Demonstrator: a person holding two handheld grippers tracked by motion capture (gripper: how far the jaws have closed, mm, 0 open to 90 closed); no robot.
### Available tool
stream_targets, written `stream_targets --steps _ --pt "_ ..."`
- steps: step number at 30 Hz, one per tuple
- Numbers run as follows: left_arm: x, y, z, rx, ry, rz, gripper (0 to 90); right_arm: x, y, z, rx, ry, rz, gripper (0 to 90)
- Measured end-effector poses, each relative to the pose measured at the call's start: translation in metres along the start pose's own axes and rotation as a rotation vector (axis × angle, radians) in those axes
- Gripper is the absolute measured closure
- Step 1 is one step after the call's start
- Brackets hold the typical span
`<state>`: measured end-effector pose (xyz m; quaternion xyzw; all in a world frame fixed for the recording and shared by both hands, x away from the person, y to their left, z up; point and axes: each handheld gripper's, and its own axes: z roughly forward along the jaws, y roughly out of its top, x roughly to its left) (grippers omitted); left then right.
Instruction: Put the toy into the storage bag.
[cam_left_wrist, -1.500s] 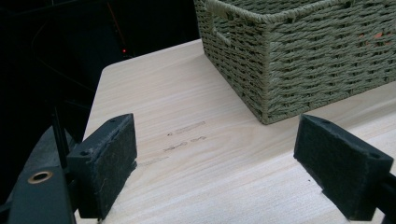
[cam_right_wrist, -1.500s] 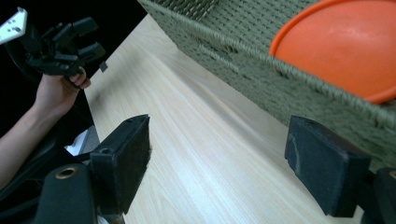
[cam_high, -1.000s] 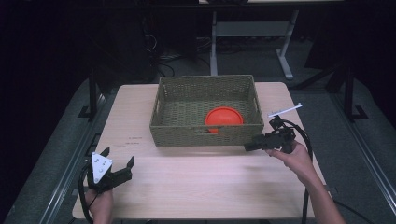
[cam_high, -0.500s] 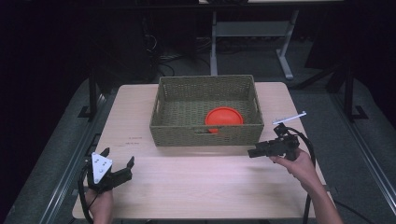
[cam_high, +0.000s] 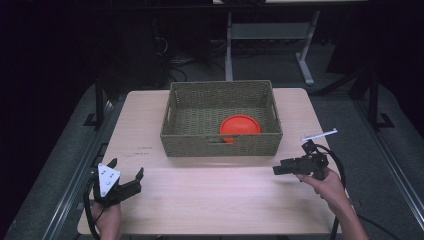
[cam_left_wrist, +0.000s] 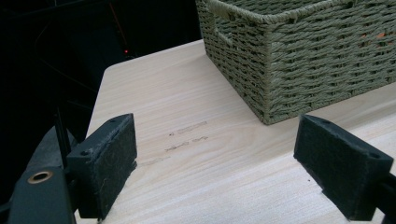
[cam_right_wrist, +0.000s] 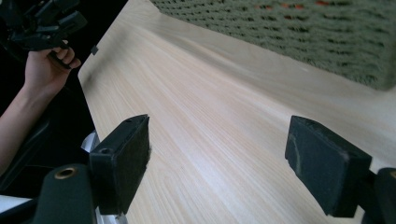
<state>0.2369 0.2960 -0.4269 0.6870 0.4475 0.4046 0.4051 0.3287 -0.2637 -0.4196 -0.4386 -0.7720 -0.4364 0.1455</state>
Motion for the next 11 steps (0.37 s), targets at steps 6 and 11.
stream_targets --steps 6,11 --pt "0.000 0.000 0.000 -0.001 0.000 0.006 12.7 -0.004 -0.014 -0.001 -0.005 -0.003 0.017 21.4" --pt "0.000 0.000 0.001 0.000 -0.001 0.006 12.7 -0.004 -0.034 -0.001 -0.024 -0.011 0.011 21.2"
